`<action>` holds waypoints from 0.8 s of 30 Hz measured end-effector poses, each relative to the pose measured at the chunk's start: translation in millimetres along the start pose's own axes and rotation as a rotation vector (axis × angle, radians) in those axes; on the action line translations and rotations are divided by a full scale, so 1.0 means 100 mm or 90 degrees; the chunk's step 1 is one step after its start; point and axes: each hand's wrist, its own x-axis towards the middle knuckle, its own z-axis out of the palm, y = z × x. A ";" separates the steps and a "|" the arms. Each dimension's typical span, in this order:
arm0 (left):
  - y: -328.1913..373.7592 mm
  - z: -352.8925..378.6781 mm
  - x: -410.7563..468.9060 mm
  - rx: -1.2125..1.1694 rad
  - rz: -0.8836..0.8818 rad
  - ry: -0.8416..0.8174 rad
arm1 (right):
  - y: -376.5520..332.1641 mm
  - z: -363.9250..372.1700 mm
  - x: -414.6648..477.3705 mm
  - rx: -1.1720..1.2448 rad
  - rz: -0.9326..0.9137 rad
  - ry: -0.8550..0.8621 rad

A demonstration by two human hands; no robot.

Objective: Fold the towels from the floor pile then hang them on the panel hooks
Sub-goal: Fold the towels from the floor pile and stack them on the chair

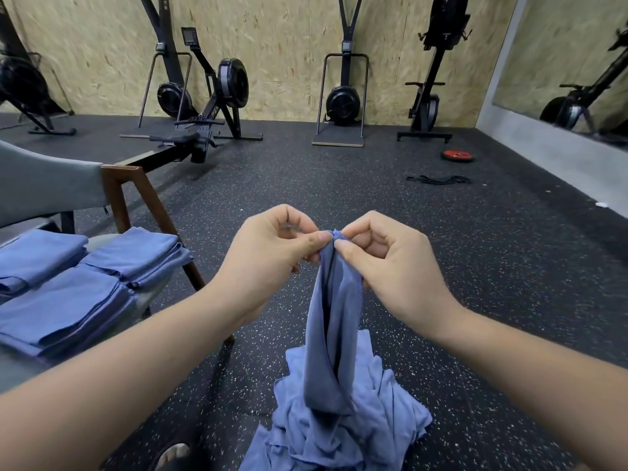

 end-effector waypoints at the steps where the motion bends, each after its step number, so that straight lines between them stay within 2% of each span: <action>1: 0.01 0.00 -0.01 0.007 0.008 0.000 | 0.00 0.00 0.00 -0.001 -0.006 -0.002; 6: 0.03 0.01 -0.04 0.072 0.055 -0.001 | -0.03 0.01 -0.02 -0.039 -0.050 -0.026; 11: 0.06 0.00 -0.03 0.041 0.055 0.005 | -0.06 -0.04 -0.03 -0.066 -0.079 -0.073; 15: 0.02 -0.04 -0.04 0.105 0.082 -0.020 | -0.02 -0.05 -0.03 -0.084 -0.072 -0.097; 19: 0.02 -0.08 -0.02 0.156 0.104 -0.046 | -0.01 -0.12 0.03 -0.194 -0.094 -0.081; 24: 0.06 -0.14 0.01 0.185 0.141 -0.095 | -0.03 -0.20 0.05 -0.180 -0.003 -0.264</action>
